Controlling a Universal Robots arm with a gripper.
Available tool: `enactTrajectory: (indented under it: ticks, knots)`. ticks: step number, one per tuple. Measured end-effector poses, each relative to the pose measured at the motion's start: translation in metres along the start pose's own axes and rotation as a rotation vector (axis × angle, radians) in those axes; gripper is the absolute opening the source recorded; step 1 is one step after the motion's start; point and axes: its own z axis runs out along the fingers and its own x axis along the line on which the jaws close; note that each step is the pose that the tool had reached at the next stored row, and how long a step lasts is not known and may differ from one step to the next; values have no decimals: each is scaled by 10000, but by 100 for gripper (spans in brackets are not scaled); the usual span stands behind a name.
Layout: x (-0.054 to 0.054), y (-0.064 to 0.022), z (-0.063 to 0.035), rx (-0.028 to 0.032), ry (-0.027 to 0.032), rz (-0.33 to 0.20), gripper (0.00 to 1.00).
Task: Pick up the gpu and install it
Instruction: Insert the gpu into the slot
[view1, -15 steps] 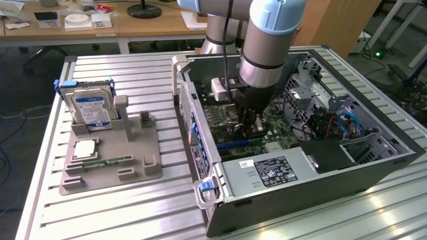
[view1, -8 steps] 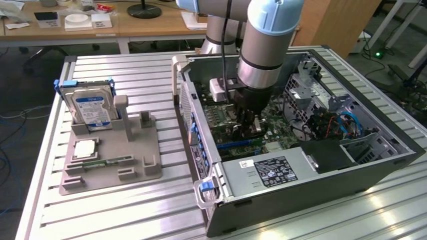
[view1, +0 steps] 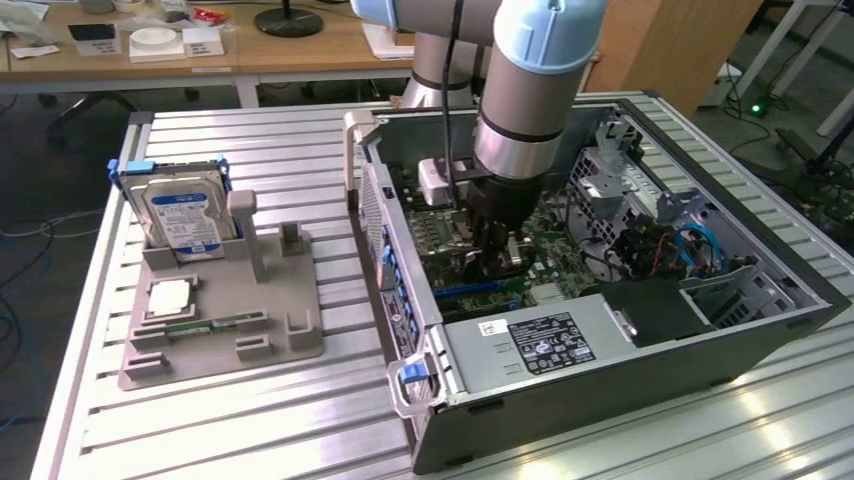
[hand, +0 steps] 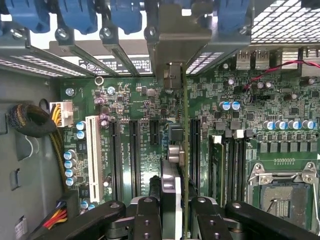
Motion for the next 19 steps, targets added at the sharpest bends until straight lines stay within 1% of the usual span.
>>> enactTrajectory:
  ticks: [9, 19]
  knots:
    - [-2, 25, 9, -1, -1, -1, 28]
    - [-3, 27, 37, -1, -25, 2, 28]
